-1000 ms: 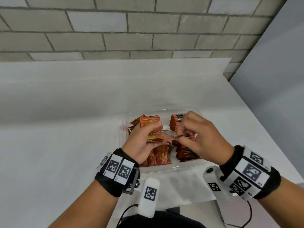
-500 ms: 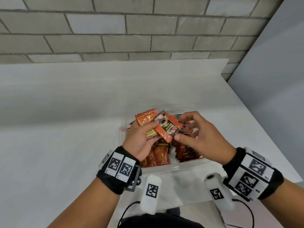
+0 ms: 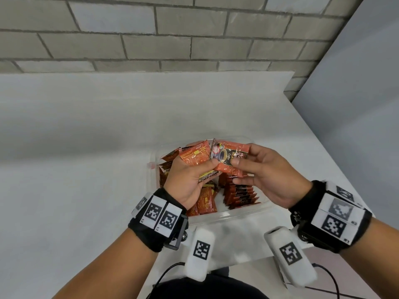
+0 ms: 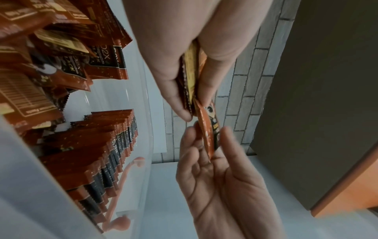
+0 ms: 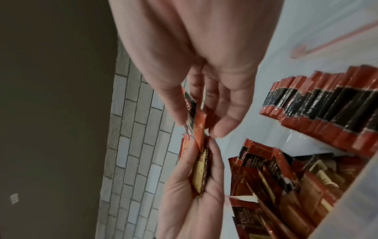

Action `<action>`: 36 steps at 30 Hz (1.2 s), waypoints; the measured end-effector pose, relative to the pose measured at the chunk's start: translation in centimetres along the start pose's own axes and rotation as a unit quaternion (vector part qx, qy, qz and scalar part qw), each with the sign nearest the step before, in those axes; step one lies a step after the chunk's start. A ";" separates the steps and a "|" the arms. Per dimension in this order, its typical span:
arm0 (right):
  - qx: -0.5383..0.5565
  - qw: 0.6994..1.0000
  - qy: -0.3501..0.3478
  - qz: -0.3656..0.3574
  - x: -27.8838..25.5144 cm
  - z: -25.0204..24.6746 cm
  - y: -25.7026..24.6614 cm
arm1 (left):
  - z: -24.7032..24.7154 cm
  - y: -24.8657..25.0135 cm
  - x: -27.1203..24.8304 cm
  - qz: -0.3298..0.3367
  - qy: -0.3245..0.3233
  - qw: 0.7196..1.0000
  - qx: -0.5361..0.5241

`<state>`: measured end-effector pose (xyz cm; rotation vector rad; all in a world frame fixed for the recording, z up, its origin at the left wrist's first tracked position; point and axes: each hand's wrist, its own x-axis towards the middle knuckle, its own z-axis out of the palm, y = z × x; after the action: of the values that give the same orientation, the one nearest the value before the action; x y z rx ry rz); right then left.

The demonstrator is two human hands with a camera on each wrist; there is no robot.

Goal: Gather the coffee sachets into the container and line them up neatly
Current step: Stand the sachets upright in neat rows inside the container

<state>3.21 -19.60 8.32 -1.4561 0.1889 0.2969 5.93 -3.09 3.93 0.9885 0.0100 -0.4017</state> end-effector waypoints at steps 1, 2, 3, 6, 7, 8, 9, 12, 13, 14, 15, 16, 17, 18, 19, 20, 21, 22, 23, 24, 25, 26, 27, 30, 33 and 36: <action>-0.015 1.000 0.002 0.004 0.0 -0.3 0.1 | 0.0 -0.1 0.0 -0.002 -0.004 1.000 0.004; -0.029 1.000 0.011 0.003 0.0 -0.7 0.1 | 0.0 -0.1 0.0 -0.008 -0.012 1.000 0.011; -0.051 0.998 0.026 -0.004 0.1 -1.2 0.1 | -0.1 -0.1 0.1 -0.015 -0.020 1.000 0.015; -0.279 0.956 0.037 -0.088 0.0 -3.5 -0.2 | -0.6 0.2 0.4 -0.039 -0.005 0.999 -0.008; -0.386 0.915 0.009 -0.116 -0.1 -4.2 -0.3 | -0.8 0.2 0.5 -0.043 0.010 0.999 -0.020; -0.467 0.875 -0.029 -0.126 -0.3 -4.7 -0.3 | -1.0 0.2 0.6 -0.047 0.022 0.998 -0.028; -0.517 0.845 -0.069 -0.119 -0.5 -5.0 -0.3 | -1.2 0.3 0.7 -0.050 0.032 0.998 -0.031; -0.559 0.810 -0.163 -0.064 -0.9 -5.2 0.1 | -1.4 0.3 0.8 -0.062 0.046 0.997 -0.025; -0.569 0.800 -0.183 -0.052 -0.8 -5.2 0.5 | -1.4 0.3 0.8 -0.065 0.049 0.996 -0.024; -0.582 0.788 -0.196 -0.040 -0.7 -5.1 0.8 | -1.4 0.2 0.8 -0.068 0.053 0.996 -0.021; -0.596 0.776 -0.205 -0.031 -0.5 -5.0 1.2 | -1.4 0.2 0.8 -0.070 0.055 0.996 -0.017; -0.611 0.763 -0.210 -0.022 -0.4 -4.9 1.6 | -1.4 0.2 0.8 -0.072 0.056 0.996 -0.012; -0.624 0.753 -0.209 -0.018 -0.2 -4.8 1.9 | -1.3 0.2 0.8 -0.074 0.057 0.996 -0.009; -0.637 0.743 -0.204 -0.016 -0.2 -4.6 2.2 | -1.3 0.2 0.8 -0.075 0.057 0.995 -0.007; -0.650 0.734 -0.197 -0.020 -0.1 -4.5 2.4 | -1.3 0.2 0.8 -0.077 0.058 0.995 -0.006; -0.660 0.727 -0.190 -0.023 0.0 -4.5 2.6 | -1.3 0.2 0.7 -0.078 0.057 0.995 -0.005; -0.664 0.724 -0.184 -0.026 0.0 -4.5 2.8 | -1.4 0.3 0.7 -0.078 0.057 0.995 -0.006; -0.666 0.724 -0.178 -0.025 -0.1 -4.4 2.9 | -1.4 0.3 0.7 -0.079 0.055 0.995 -0.007; -0.667 0.725 -0.171 -0.029 -0.2 -4.3 3.0 | -1.5 0.3 0.6 -0.079 0.053 0.995 -0.008; -0.671 0.723 -0.164 -0.036 -0.2 -4.2 3.0 | -1.6 0.4 0.6 -0.080 0.049 0.996 -0.008; -0.679 0.715 -0.158 -0.045 -0.3 -4.2 3.0 | -1.6 0.4 0.5 -0.081 0.046 0.996 -0.009; -0.690 0.706 -0.151 -0.052 -0.3 -4.1 3.0 | -1.7 0.4 0.5 -0.082 0.045 0.996 -0.009; -0.697 0.701 -0.141 -0.057 -0.2 -4.1 3.0 | -1.7 0.4 0.5 -0.083 0.046 0.995 -0.010; -0.699 0.701 -0.126 -0.065 -0.1 -4.0 2.9 | -1.7 0.4 0.5 -0.085 0.044 0.995 -0.008; -0.707 0.693 -0.135 -0.052 0.2 -4.1 2.9 | -1.7 0.3 0.5 -0.088 0.044 0.995 -0.005; -0.721 0.678 -0.136 -0.038 0.5 -4.0 3.0 | -1.8 0.3 0.4 -0.090 0.045 0.995 -0.004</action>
<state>2.98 -23.29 4.92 -2.9537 -0.5030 0.6640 6.76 -1.64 3.14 1.0012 0.1822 -0.5209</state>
